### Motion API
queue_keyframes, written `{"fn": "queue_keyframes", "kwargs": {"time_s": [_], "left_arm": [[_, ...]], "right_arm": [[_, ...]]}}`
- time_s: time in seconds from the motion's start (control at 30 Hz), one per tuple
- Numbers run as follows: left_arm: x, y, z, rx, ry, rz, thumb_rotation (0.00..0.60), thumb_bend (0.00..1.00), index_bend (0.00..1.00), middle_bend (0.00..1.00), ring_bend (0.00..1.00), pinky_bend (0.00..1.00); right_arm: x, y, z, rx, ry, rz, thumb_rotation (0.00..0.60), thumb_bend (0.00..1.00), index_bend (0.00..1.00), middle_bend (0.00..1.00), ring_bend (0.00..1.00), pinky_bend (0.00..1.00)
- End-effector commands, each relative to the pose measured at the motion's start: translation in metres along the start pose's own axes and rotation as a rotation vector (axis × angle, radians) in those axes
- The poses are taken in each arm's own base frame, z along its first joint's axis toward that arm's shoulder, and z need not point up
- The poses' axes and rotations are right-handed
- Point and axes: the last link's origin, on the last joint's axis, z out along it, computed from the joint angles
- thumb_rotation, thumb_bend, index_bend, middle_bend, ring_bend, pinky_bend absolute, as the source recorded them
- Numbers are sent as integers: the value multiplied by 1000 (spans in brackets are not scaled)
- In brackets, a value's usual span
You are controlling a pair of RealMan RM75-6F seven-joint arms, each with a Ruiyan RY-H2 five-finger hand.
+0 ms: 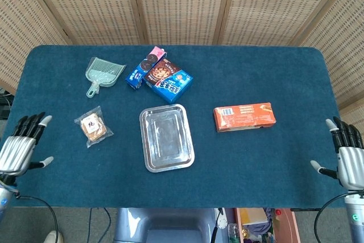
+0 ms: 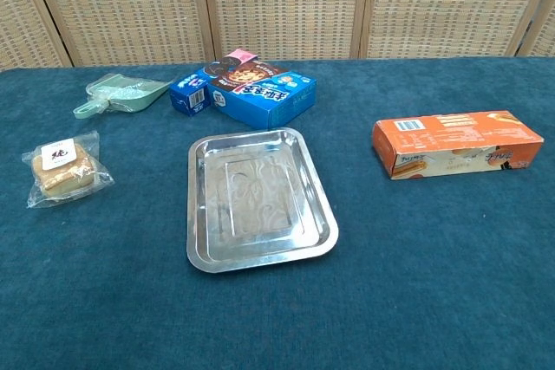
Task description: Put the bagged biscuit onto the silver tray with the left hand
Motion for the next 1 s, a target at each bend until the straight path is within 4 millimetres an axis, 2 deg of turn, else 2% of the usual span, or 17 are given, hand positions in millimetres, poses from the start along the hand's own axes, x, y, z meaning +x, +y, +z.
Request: {"fn": "queue_keyframes", "kwargs": {"time_s": [0.03, 0.23, 0.43, 0.5, 0.53, 0.57, 0.63, 0.7, 0.8, 0.93, 1.0], "left_arm": [[-23, 14, 84, -147, -141, 151, 600, 0, 0, 0, 0, 0], [-44, 46, 141, -208, -220, 259, 600, 0, 0, 0, 0, 0], [-54, 63, 165, -234, -250, 350, 600, 0, 0, 0, 0, 0], [-56, 66, 169, -239, -266, 374, 600, 0, 15, 7, 0, 41], [-57, 67, 170, -241, -270, 382, 600, 0, 50, 34, 3, 79], [-58, 69, 172, -244, -273, 392, 600, 0, 143, 115, 36, 161], [-61, 72, 173, -245, -282, 404, 600, 11, 378, 327, 168, 316], [-61, 75, 173, -245, -265, 409, 600, 71, 593, 516, 336, 454], [-57, 74, 170, -235, -245, 404, 600, 147, 682, 591, 410, 530], [-41, 71, 168, -215, -197, 368, 600, 162, 694, 601, 419, 549], [-24, 78, 164, -230, -146, 314, 600, 167, 695, 601, 420, 550]], "right_arm": [[-4, 1, 6, -23, -14, -13, 600, 0, 0, 0, 0, 0], [-9, 8, 14, -72, -26, -27, 600, 0, 0, 0, 0, 0], [-12, 17, 20, -113, -34, -31, 600, 0, 0, 0, 0, 0], [-12, 19, 22, -122, -36, -31, 600, 0, 0, 0, 0, 0], [-12, 20, 22, -125, -36, -31, 600, 0, 0, 0, 0, 0], [-12, 21, 23, -129, -37, -30, 600, 0, 0, 0, 0, 0], [-12, 22, 23, -134, -38, -27, 600, 0, 0, 0, 0, 0], [-11, 23, 24, -137, -31, -21, 600, 0, 0, 0, 0, 0], [-11, 23, 23, -135, -30, -18, 600, 0, 0, 0, 0, 0], [-11, 24, 23, -132, -35, -14, 600, 0, 0, 0, 0, 0], [-10, 23, 22, -129, -31, -11, 600, 0, 0, 0, 0, 0]]}}
